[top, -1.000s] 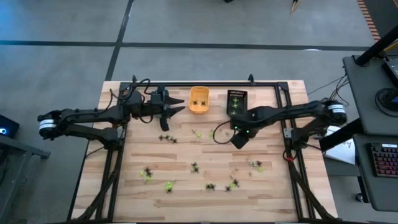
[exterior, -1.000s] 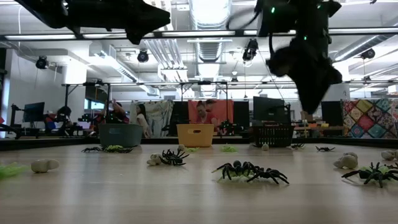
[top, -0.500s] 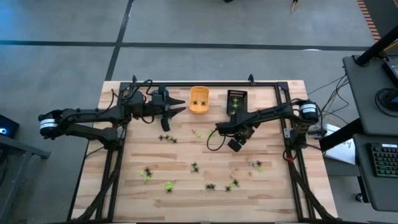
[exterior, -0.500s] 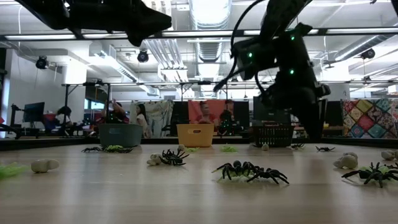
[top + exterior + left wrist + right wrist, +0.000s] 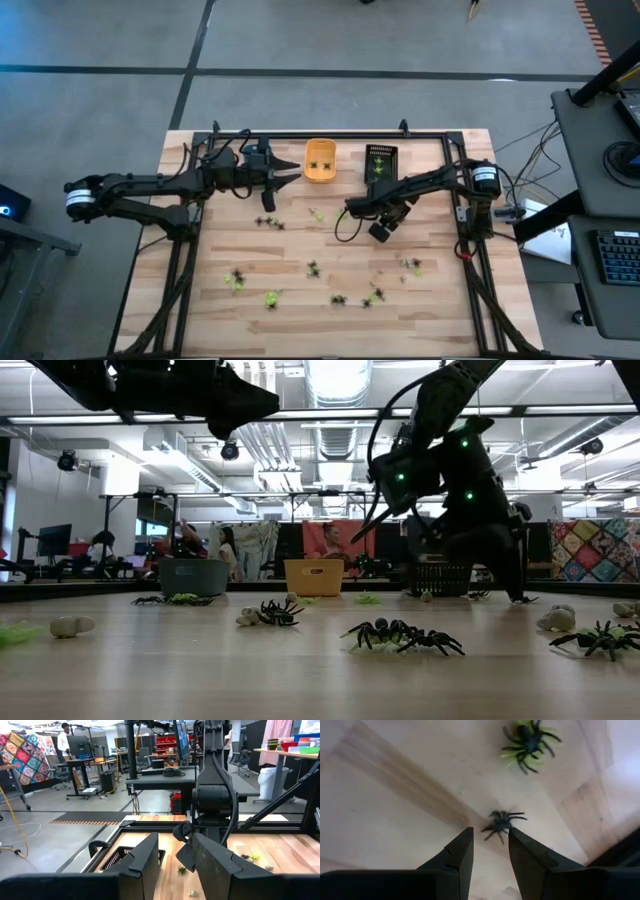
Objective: Sort Halloween decoration
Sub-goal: Put the black spider toy into the orange bin
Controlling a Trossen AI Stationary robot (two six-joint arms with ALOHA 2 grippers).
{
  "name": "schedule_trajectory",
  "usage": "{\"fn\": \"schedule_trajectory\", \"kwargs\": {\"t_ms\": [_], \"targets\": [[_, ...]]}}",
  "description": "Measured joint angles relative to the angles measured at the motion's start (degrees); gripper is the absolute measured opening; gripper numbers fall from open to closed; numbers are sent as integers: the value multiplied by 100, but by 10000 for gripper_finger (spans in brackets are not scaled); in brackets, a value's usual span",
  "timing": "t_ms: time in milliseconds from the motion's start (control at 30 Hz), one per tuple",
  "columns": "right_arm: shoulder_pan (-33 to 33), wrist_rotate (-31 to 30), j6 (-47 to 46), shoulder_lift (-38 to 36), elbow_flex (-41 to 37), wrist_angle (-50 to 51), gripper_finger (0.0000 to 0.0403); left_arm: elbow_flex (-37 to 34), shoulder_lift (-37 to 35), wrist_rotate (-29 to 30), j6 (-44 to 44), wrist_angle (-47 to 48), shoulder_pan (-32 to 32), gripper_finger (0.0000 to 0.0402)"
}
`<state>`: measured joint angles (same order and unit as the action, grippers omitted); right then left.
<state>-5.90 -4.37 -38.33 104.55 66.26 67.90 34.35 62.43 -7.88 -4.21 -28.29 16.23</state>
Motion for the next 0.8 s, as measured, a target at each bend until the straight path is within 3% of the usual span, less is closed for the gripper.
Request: {"fn": "schedule_trajectory", "kwargs": {"t_ms": [600, 800], "targets": [[-14, -12, 253, -13, -387, -446, 109, 11, -2, 0, 0, 1, 0, 105], [-12, 47, 344, -13, -377, -572, 55, 11, -2, 0, 0, 0, 0, 105]]}}
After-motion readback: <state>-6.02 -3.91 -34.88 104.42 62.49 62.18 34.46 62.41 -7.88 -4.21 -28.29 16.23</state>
